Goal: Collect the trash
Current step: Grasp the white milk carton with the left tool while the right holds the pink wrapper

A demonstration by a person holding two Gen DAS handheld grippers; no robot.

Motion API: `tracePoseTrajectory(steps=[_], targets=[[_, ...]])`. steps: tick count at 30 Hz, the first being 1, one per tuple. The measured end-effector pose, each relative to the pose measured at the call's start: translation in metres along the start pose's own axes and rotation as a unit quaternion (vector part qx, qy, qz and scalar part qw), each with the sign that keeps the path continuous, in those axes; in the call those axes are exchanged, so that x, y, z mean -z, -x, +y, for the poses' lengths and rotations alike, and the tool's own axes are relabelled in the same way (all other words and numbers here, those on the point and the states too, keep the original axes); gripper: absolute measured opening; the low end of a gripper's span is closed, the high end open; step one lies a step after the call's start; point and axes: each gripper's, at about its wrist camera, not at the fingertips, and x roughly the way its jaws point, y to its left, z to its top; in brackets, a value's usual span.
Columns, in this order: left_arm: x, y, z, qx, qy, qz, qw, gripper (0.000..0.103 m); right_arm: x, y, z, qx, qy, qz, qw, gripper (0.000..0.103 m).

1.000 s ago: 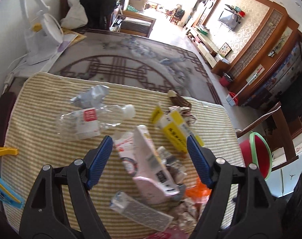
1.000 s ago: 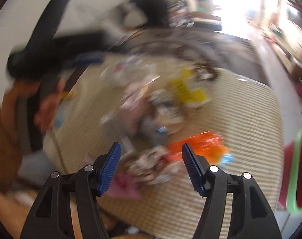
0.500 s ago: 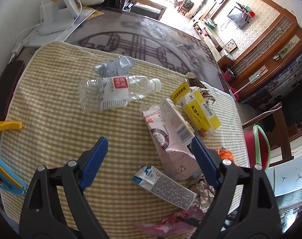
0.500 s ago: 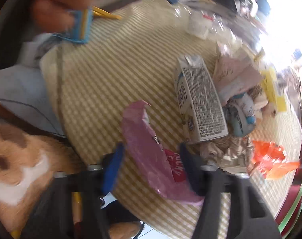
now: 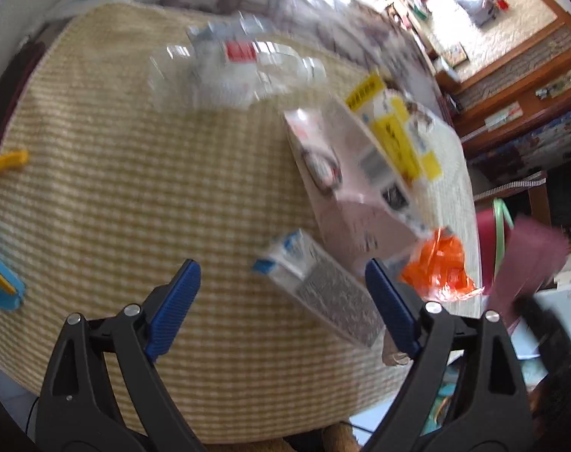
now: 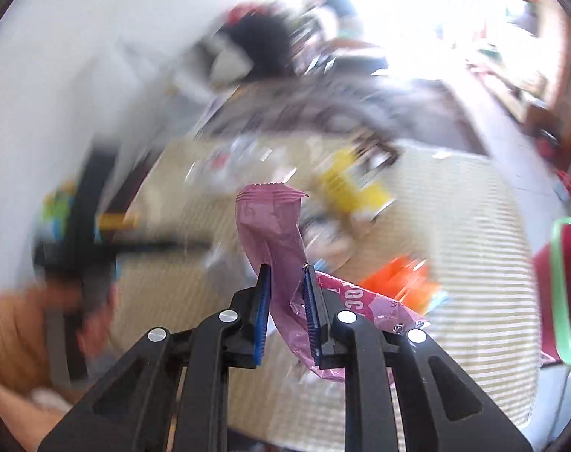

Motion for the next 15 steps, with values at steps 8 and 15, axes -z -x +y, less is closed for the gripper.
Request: tracePoseTrajectory(steps=[8,15], targets=[[0.015,-0.041,-0.024,-0.002,-0.001,0.043,0.9991,0.087,-0.015,-0.006,-0.016,-0.004,-0.044,-0.022,0.999,0.017],[0.011,-0.052,-0.032,0.01,0.013,0.062,0.998,0.088,0.0,0.011,-0.014,-0.017,-0.048,-0.011,0.999,0.018]])
